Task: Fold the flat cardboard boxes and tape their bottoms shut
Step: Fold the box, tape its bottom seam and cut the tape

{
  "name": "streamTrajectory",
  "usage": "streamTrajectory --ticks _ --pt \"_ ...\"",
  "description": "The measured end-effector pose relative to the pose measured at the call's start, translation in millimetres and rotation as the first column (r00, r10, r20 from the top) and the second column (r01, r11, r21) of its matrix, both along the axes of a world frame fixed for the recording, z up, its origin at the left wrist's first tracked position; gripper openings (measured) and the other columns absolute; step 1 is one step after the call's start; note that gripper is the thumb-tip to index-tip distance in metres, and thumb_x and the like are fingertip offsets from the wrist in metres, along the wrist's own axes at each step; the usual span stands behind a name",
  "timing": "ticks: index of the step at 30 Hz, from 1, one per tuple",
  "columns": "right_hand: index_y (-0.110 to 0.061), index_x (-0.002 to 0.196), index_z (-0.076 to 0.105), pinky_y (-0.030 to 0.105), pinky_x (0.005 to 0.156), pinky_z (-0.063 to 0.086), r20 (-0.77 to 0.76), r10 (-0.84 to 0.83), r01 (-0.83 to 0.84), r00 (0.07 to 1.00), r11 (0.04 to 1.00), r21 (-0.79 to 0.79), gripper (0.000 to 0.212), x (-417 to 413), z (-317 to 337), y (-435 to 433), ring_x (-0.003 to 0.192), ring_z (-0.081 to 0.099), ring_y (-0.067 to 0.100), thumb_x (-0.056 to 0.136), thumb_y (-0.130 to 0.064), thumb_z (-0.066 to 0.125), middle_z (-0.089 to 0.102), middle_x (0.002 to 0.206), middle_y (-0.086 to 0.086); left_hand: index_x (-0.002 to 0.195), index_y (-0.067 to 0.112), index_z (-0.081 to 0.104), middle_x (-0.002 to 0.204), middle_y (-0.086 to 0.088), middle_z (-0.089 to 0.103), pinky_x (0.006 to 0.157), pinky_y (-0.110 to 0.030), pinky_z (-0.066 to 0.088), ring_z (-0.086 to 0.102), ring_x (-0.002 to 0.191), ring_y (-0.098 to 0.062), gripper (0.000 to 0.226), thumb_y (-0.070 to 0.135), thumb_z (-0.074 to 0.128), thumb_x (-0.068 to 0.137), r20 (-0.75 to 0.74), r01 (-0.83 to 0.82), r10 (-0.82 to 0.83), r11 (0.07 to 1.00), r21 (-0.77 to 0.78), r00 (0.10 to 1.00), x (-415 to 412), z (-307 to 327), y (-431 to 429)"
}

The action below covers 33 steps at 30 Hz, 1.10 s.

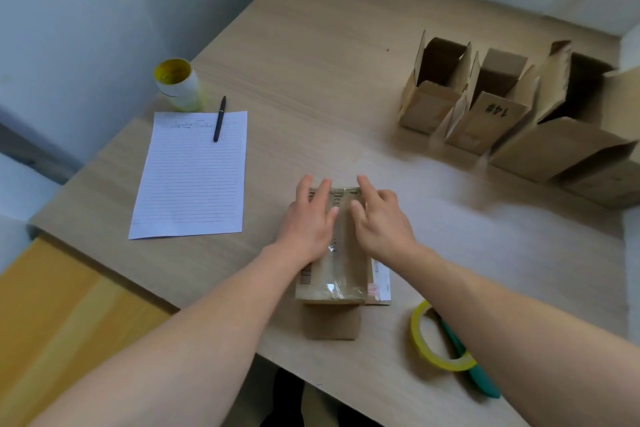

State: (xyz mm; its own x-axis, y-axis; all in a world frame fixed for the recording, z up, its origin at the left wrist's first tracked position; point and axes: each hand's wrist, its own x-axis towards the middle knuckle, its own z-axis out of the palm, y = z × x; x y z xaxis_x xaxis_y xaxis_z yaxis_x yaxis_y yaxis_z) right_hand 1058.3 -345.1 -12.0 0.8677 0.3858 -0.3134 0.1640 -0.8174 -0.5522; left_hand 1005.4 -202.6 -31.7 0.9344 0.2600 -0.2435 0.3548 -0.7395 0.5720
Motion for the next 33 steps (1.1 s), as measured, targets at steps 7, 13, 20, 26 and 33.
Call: streamTrajectory --ticks 7,13,20,26,33 --pt "-0.026 0.105 0.05 0.043 0.088 0.043 -0.092 -0.288 0.299 0.953 0.945 0.135 0.026 8.3 -27.2 26.5 0.107 0.052 0.037 0.102 -0.043 0.03 0.054 0.105 0.01 0.138 0.027 0.049 0.14 -0.005 0.038 0.097 -0.038 0.039 0.05 0.114 -0.034 0.037 0.032 0.041 0.102 0.125 -0.086 0.087 0.996 -0.008 0.988 1.0 -10.9 -7.5" --pt "-0.015 0.089 0.059 0.036 0.072 0.046 -0.295 -0.223 0.287 0.929 0.938 0.196 0.029 30.3 -13.1 21.5 0.085 0.056 0.026 0.102 -0.036 0.043 0.057 0.086 0.003 0.118 0.031 0.058 0.128 -0.002 0.05 0.094 -0.039 0.044 0.055 0.111 -0.028 0.027 0.039 0.037 0.103 0.045 -0.199 0.202 0.978 -0.068 0.978 15.9 -12.9 -0.8" --pt "-0.026 0.111 0.07 0.038 0.072 0.061 -0.567 -0.102 0.213 0.817 0.968 0.133 0.024 54.5 9.7 -0.8 0.088 0.068 0.023 0.101 -0.036 0.051 0.067 0.105 0.004 0.117 0.027 0.057 0.125 -0.005 0.052 0.092 -0.035 0.043 0.056 0.11 -0.028 0.026 0.037 0.037 0.103 0.021 -0.17 0.172 0.983 -0.073 0.985 16.5 -15.1 0.4" --pt "-0.018 0.102 0.073 0.044 0.07 0.06 -0.507 -0.225 0.392 0.832 0.885 0.25 0.026 34.9 -2.2 8.2 0.078 0.062 0.023 0.101 -0.031 0.051 0.067 0.092 0.007 0.12 0.028 0.061 0.125 -0.002 0.057 0.092 -0.03 0.041 0.056 0.113 -0.021 0.028 0.032 0.039 0.103 0.05 -0.264 0.279 0.943 -0.203 0.959 16.3 -12.7 2.8" --pt "-0.012 0.103 0.07 0.046 0.077 0.062 -0.557 -0.203 0.37 0.806 0.906 0.205 0.032 39.2 -3.0 2.3 0.087 0.066 0.031 0.102 -0.036 0.048 0.065 0.094 0.01 0.156 0.017 0.015 0.153 -0.013 0.041 0.11 -0.036 0.033 0.04 0.139 -0.029 0.065 0.047 0.038 0.103 -0.125 -0.3 0.276 0.915 -0.271 0.953 13.8 -11.4 7.4"
